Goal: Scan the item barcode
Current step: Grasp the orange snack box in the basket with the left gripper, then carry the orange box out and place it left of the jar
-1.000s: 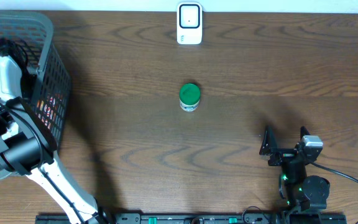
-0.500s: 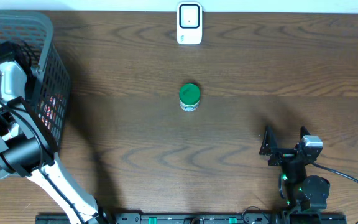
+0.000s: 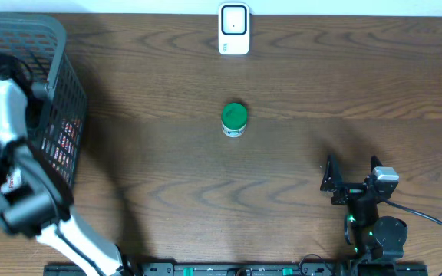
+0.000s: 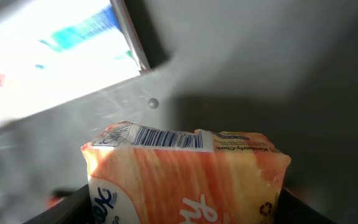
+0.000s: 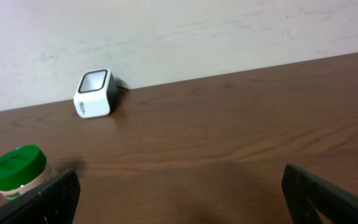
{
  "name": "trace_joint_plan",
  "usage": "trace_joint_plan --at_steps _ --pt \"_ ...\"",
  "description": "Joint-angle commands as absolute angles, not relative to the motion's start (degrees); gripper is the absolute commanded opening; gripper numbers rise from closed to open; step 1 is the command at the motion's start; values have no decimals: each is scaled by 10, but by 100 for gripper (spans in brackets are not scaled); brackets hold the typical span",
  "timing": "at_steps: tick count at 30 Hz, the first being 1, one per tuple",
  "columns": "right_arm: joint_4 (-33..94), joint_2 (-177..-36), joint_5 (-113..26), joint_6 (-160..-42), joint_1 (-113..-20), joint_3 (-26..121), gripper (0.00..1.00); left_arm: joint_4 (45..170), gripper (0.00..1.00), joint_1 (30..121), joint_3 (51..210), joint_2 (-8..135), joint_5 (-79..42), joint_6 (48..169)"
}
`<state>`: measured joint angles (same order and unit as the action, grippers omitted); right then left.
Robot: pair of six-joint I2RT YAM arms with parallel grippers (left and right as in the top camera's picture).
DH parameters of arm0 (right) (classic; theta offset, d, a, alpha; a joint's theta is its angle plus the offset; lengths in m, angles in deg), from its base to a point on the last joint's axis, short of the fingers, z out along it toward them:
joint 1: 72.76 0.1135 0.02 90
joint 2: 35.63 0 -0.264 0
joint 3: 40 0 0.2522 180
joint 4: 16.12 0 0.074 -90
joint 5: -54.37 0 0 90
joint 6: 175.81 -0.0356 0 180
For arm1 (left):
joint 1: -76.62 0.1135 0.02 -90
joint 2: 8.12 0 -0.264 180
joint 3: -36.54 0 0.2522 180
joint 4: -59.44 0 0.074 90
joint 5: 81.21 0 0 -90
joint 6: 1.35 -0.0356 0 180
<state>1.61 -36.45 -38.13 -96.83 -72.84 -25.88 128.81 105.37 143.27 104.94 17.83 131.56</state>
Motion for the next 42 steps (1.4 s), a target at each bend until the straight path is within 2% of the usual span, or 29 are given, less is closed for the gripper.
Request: trace_joint_plan --at_steps 1,6,11,17,23,29,36,42 --pt "18 -360 -376 -960 -725 -259 99 1290 69 1059 1443 916 188 1289" --pt "18 -360 -376 -960 -725 -259 99 1289 68 1060 1443 746 171 1281" --pt "18 -360 -376 -960 -725 -259 99 1293 69 1034 1443 623 1 1251" --pt "18 -360 -376 -960 -725 -259 99 1337 69 904 1443 573 -110 1249" --pt "18 -360 -376 -960 -725 -259 99 1345 69 705 1402 601 -61 1247" --pt "18 -360 -376 -960 -725 -259 99 1328 70 552 1269 673 121 1277" --pt "18 -360 -376 -960 -725 -259 99 1155 69 501 1115 811 119 1329" --pt "18 -360 -376 -960 -725 -259 99 1060 69 485 1101 920 97 1333"
